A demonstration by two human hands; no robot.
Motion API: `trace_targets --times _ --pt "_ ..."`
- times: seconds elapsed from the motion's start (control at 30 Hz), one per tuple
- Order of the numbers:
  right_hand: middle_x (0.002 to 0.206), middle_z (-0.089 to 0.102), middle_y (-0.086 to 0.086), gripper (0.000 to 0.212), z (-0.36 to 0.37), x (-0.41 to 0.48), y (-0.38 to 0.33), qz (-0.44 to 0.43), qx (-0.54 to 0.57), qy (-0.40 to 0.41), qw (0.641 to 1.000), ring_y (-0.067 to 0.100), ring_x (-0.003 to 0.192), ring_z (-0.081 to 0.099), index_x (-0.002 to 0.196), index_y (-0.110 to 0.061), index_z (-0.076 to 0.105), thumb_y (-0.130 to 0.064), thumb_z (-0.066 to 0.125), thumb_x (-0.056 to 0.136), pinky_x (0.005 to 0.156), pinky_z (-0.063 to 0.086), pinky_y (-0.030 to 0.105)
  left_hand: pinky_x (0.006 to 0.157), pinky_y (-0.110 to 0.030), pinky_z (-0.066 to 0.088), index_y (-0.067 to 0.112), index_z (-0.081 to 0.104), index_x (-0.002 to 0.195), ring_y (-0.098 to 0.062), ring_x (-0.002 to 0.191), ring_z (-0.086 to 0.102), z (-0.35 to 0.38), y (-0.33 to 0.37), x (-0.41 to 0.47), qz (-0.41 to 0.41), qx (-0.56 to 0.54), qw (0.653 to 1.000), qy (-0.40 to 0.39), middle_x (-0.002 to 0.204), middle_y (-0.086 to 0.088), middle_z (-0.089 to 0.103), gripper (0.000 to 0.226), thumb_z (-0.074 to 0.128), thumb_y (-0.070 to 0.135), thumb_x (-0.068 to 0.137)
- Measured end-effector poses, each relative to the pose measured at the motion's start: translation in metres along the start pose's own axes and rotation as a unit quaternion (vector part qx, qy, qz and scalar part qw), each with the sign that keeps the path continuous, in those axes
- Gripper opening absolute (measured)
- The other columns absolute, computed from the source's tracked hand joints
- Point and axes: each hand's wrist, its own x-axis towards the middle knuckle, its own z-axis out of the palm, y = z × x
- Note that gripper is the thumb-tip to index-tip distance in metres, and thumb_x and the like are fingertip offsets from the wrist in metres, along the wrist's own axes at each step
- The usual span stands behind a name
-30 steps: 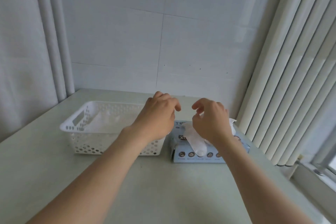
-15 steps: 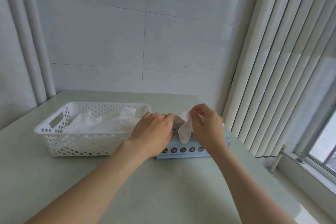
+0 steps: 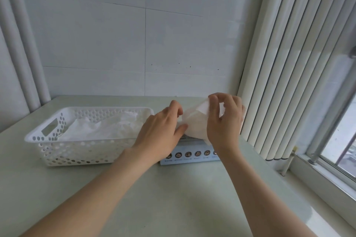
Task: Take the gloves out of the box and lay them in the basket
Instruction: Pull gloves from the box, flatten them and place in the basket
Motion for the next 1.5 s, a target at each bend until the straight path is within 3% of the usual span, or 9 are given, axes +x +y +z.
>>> trace_targets --times 0.23,0.43,0.6,0.77,1.03,1.17,1.27,1.43,1.5 --pt "0.099 0.060 -0.027 0.013 -0.005 0.000 -0.017 -0.048 0.026 0.089 0.995 0.022 0.098 0.054 0.106 -0.030 0.058 -0.027 0.047 0.112 0.088 0.047 0.057 0.103 -0.038 0.041 0.030 0.060 0.133 -0.016 0.120 0.053 0.010 -0.012 -0.002 0.130 0.065 0.986 -0.077 0.136 0.013 0.059 0.028 0.052 0.024 0.107" --pt "0.088 0.057 -0.017 0.013 -0.011 -0.002 -0.037 -0.140 -0.005 0.135 0.981 0.020 0.085 0.054 0.106 -0.012 0.066 -0.015 0.054 0.110 0.087 0.038 0.042 0.106 -0.039 0.036 0.035 0.056 0.133 -0.013 0.126 0.044 0.008 -0.007 -0.002 0.098 0.084 0.980 -0.148 0.123 0.021 0.060 0.033 0.041 0.047 0.106" --pt "0.052 0.035 -0.013 0.011 -0.013 -0.004 -0.044 -0.135 0.004 0.064 0.989 0.014 0.048 0.038 0.099 -0.011 0.066 -0.013 0.059 0.107 0.057 0.031 0.016 0.100 -0.038 0.050 0.034 0.056 0.124 -0.007 0.116 0.056 -0.018 0.004 0.006 -0.038 -0.161 0.981 -0.102 0.118 0.018 0.062 0.053 0.070 0.068 0.086" --pt "0.043 0.031 -0.010 0.015 -0.010 -0.005 -0.045 -0.067 0.032 0.007 0.997 0.015 0.043 0.034 0.094 -0.012 0.067 -0.017 0.061 0.107 0.050 0.025 0.020 0.095 -0.047 0.057 0.021 0.073 0.109 -0.017 0.099 0.072 -0.034 0.007 0.015 -0.067 -0.378 0.923 -0.007 0.101 0.003 0.077 0.011 0.065 0.024 0.103" --pt "0.073 0.071 0.022 0.018 -0.009 -0.011 -0.052 0.093 0.096 -0.270 0.953 0.021 0.055 0.052 0.095 -0.027 0.073 -0.024 0.057 0.102 0.054 0.041 0.032 0.070 -0.030 0.051 0.015 0.074 0.094 -0.012 0.073 0.063 -0.042 0.006 0.021 -0.205 -0.451 0.864 0.090 0.076 0.004 0.070 0.013 0.062 0.017 0.100" --pt "0.078 0.068 0.023 0.046 -0.006 -0.014 -0.052 0.067 0.089 -0.281 0.953 0.035 0.066 0.061 0.088 -0.003 0.071 -0.044 0.053 0.098 0.060 0.055 0.050 0.066 -0.025 0.055 0.017 0.077 0.095 -0.011 0.076 0.071 -0.047 0.004 0.019 -0.208 -0.423 0.880 0.052 0.082 0.002 0.076 0.009 0.069 0.016 0.096" --pt "0.075 0.078 0.001 0.044 -0.012 -0.014 -0.056 0.065 0.106 -0.279 0.952 0.020 0.072 0.077 0.095 -0.015 0.078 -0.059 0.070 0.095 0.070 0.063 0.049 0.070 -0.037 0.061 0.015 0.080 0.094 -0.025 0.084 0.077 -0.052 0.002 0.020 -0.217 -0.442 0.870 0.003 0.089 -0.007 0.078 0.007 0.078 0.010 0.089" --pt "0.076 0.080 -0.007 0.011 -0.009 -0.016 -0.052 0.067 0.080 -0.289 0.951 0.012 0.075 0.078 0.092 -0.021 0.082 -0.028 0.075 0.094 0.071 0.065 0.040 0.084 -0.043 0.064 0.019 0.081 0.101 -0.024 0.096 0.077 -0.057 -0.005 0.020 -0.227 -0.434 0.871 -0.028 0.100 -0.004 0.080 0.015 0.082 0.013 0.087" --pt "0.073 0.078 -0.007 0.019 -0.007 -0.016 -0.051 0.074 0.061 -0.280 0.955 0.012 0.073 0.076 0.087 -0.021 0.082 -0.013 0.065 0.088 0.068 0.064 0.036 0.093 -0.045 0.061 0.021 0.081 0.104 -0.024 0.100 0.076 -0.058 -0.008 0.020 -0.227 -0.426 0.875 -0.027 0.103 -0.003 0.080 0.012 0.077 0.016 0.093"
